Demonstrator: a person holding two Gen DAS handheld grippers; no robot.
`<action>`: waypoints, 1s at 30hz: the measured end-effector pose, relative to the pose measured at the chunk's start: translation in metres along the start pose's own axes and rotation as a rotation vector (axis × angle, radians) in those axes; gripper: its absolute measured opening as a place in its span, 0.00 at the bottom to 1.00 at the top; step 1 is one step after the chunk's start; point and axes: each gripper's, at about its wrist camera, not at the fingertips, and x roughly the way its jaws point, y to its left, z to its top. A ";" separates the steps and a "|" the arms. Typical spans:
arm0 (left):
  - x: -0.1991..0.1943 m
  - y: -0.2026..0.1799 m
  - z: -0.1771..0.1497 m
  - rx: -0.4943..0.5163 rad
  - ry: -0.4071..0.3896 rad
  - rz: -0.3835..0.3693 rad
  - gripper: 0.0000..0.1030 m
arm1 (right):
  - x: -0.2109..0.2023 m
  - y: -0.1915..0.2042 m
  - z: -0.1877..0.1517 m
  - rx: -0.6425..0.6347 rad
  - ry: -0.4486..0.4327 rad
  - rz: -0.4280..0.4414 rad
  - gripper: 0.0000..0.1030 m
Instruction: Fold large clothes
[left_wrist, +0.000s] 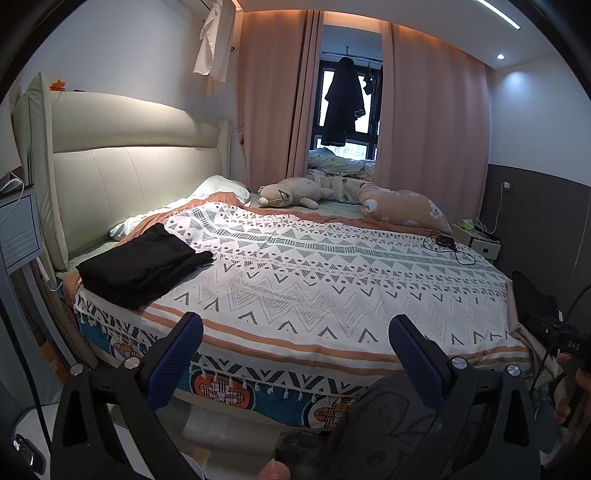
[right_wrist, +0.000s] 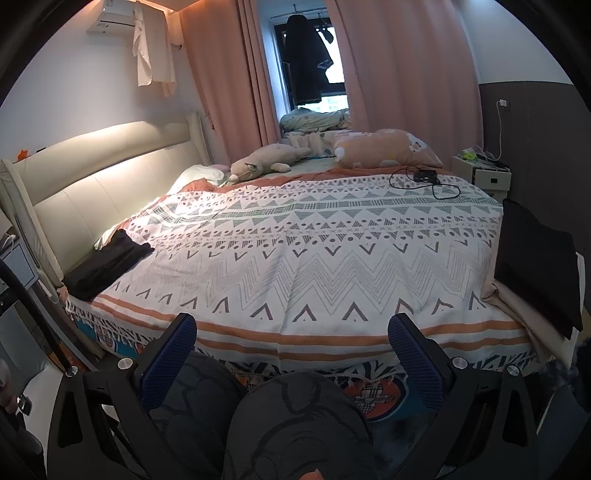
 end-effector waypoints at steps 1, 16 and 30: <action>0.000 -0.001 0.000 0.004 -0.002 0.002 1.00 | 0.000 -0.001 0.000 0.001 -0.001 0.000 1.00; -0.008 -0.006 0.002 0.012 -0.013 -0.018 1.00 | -0.001 0.005 -0.001 0.006 0.005 0.004 1.00; -0.029 -0.010 -0.002 0.033 -0.047 -0.033 1.00 | -0.014 0.003 -0.005 -0.005 -0.009 -0.001 1.00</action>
